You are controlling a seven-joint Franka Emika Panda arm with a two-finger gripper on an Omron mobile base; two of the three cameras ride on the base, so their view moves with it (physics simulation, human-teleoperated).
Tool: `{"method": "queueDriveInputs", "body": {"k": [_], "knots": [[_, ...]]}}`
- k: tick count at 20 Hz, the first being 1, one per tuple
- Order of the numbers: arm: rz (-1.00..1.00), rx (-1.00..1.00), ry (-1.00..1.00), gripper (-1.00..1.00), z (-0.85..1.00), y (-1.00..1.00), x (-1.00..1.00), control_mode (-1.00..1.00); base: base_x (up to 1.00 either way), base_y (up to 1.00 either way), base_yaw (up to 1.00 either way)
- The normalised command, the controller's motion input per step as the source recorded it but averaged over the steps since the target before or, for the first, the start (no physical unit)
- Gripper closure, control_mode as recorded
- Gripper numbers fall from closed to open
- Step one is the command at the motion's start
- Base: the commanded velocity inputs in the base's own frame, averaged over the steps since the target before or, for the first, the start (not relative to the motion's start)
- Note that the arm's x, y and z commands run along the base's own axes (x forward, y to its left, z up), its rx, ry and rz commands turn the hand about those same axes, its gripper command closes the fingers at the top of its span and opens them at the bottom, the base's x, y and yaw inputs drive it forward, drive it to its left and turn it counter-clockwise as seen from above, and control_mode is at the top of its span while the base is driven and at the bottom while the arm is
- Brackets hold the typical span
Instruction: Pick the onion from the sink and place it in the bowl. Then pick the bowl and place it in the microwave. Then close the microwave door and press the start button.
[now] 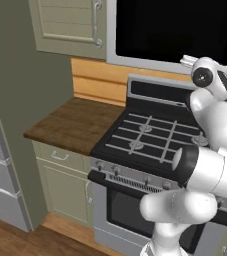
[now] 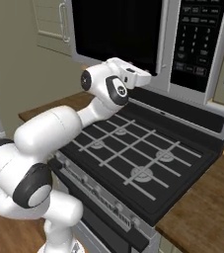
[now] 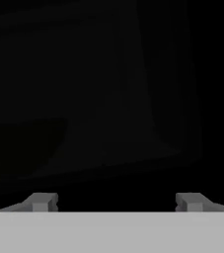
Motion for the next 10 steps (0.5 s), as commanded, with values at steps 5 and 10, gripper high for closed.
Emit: {"method": "queueDriveInputs", "body": {"k": [5,10], "knots": [[0.0,0.02,0.08,-1.0,0.0,-0.37,0.91,-1.0,0.0,0.0,0.0],[0.04,0.0,0.0,-1.0,0.64,0.0,-0.66,-1.0,0.0,0.0,0.0]]}}
